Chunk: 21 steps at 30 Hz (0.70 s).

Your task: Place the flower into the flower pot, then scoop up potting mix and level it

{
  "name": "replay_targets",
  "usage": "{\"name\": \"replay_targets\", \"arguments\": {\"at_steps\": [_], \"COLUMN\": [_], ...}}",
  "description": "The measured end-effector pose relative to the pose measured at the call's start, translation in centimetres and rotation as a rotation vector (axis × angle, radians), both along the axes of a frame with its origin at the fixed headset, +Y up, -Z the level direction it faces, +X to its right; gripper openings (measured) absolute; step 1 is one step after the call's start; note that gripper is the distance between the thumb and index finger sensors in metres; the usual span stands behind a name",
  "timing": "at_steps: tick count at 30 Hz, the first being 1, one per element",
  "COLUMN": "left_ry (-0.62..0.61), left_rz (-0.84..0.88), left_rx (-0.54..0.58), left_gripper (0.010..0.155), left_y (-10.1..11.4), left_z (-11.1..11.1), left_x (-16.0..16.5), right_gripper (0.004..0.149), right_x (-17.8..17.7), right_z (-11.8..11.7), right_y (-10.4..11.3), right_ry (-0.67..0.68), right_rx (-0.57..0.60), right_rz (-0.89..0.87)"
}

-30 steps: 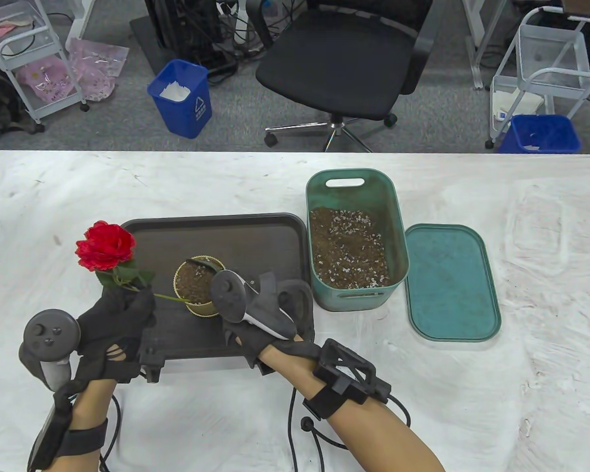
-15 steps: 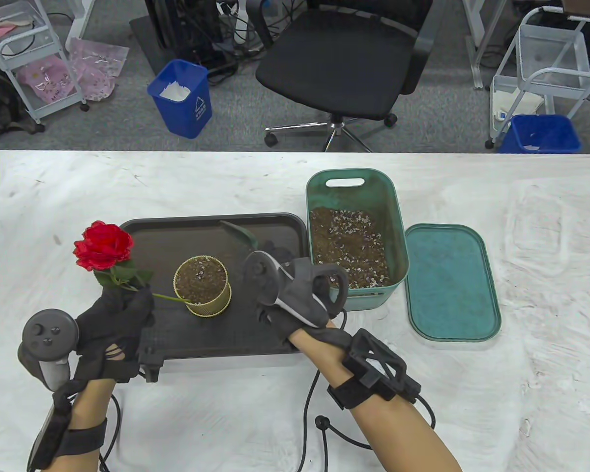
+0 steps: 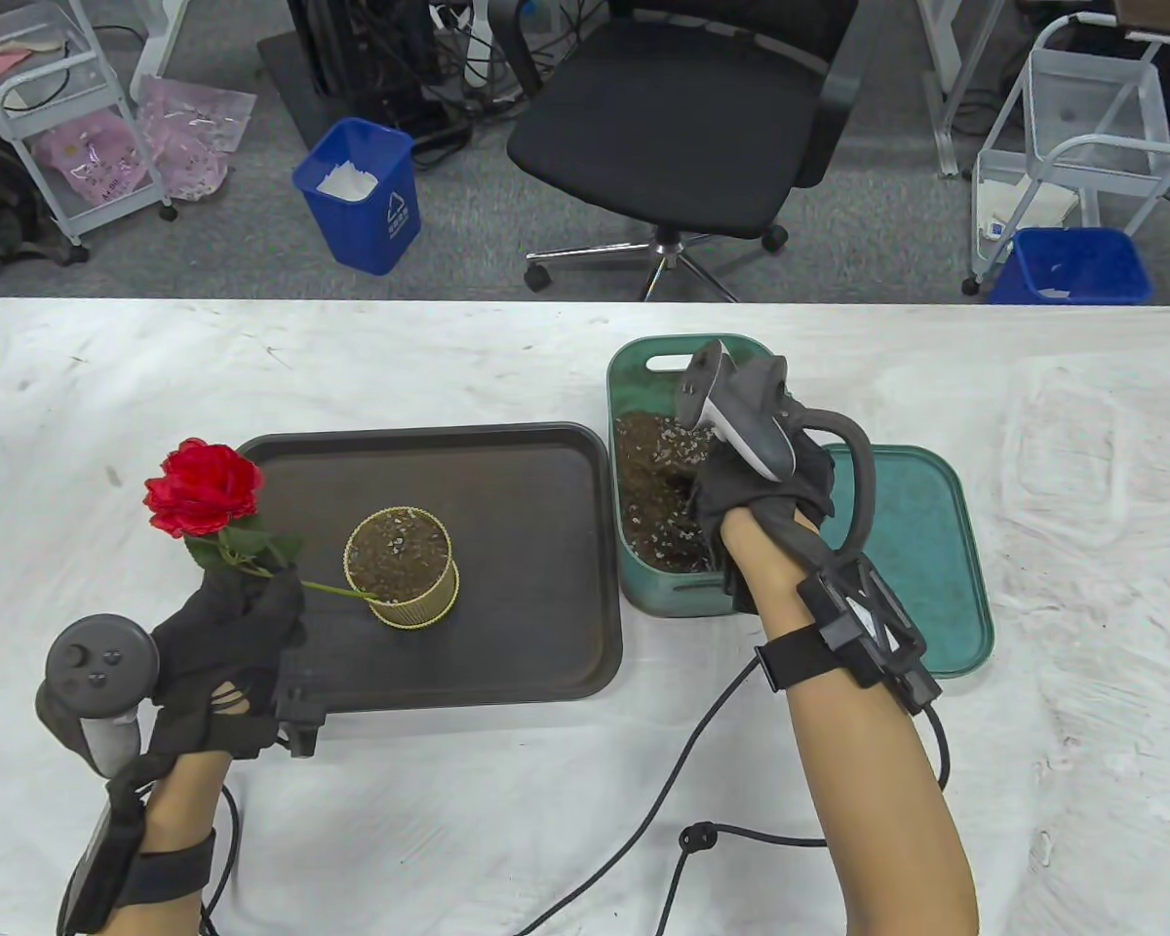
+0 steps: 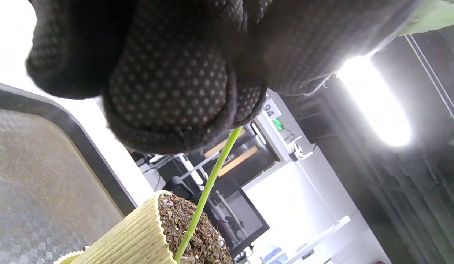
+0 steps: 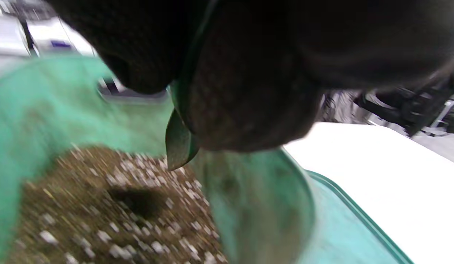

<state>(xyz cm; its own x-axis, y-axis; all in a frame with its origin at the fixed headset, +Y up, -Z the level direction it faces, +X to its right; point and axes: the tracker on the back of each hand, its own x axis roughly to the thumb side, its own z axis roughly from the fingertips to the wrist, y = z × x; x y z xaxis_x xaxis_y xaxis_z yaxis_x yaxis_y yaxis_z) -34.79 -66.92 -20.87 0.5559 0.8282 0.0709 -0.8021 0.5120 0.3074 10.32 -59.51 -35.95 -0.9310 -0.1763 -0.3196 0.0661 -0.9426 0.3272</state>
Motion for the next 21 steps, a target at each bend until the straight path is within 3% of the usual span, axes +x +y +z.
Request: {"name": "replay_targets", "arguments": {"at_steps": [6,21], "left_ry": [-0.005,0.008], "left_rz": [0.0,0.004], "left_rx": [0.003,-0.003], "left_gripper": [0.045,0.045], "left_y": [0.0,0.0], "left_z": [0.0,0.0], "left_x": [0.1,0.0], "right_gripper": [0.052,0.053], "right_x": [0.7,2.1], "right_z": [-1.2,-1.9], "right_y": [-2.8,-4.9], "right_ry": [-0.046,-0.02], "right_rx": [-0.1,-0.189], "right_rz": [0.022,-0.399]}}
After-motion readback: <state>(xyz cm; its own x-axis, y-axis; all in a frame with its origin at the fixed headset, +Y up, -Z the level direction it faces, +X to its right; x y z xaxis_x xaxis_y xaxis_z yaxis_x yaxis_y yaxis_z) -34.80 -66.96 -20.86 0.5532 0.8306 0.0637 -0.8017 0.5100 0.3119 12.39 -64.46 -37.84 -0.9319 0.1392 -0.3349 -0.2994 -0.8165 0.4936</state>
